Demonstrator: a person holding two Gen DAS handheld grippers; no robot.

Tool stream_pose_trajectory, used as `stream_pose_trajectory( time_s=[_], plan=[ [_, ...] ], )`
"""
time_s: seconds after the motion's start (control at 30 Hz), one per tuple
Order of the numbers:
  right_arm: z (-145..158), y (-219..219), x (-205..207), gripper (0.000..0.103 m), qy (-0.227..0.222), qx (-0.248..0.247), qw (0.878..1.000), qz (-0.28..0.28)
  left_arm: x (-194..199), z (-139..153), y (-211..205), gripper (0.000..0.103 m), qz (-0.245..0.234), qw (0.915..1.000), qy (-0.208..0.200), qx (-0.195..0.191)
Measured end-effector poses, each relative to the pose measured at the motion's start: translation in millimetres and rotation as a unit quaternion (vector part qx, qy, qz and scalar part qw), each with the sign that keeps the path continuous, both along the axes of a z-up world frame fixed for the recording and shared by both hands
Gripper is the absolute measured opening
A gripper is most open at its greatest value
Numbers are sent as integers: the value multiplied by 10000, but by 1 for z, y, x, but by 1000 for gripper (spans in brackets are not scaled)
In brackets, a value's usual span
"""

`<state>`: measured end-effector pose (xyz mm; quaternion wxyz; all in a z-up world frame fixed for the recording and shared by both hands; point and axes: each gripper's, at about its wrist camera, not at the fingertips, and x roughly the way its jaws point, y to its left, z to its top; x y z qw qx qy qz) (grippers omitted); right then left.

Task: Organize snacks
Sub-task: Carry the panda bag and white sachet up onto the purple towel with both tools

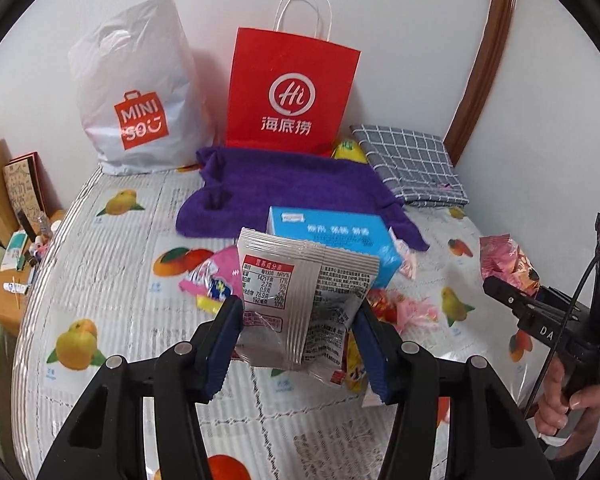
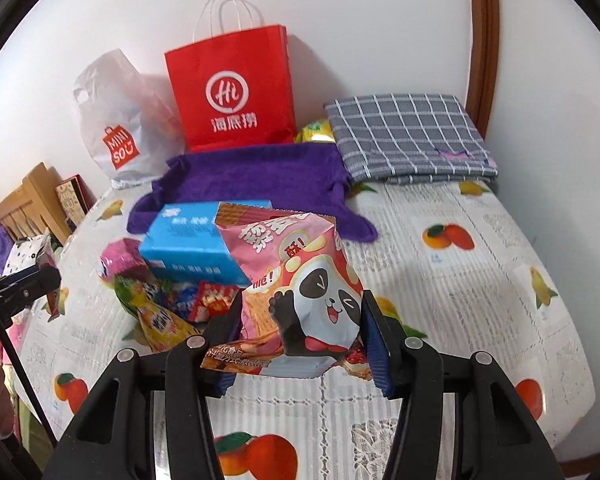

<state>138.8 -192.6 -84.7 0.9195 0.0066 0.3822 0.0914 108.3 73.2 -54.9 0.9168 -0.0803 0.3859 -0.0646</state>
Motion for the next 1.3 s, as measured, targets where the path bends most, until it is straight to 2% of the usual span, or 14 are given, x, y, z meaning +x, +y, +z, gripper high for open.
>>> stream_pose_trajectory(
  time_s=[0.33, 0.8, 1.3],
  plan=[
    [21, 12, 25, 48, -151, 51, 9998, 150, 28, 19, -9, 53, -54, 9999, -91, -8],
    [25, 21, 65, 45, -142, 148, 9996, 219, 70, 28, -11, 53, -64, 9999, -126, 53],
    [45, 37, 143, 45, -373, 102, 9987, 332, 136, 26, 4, 53, 148, 9996, 32, 237]
  ],
)
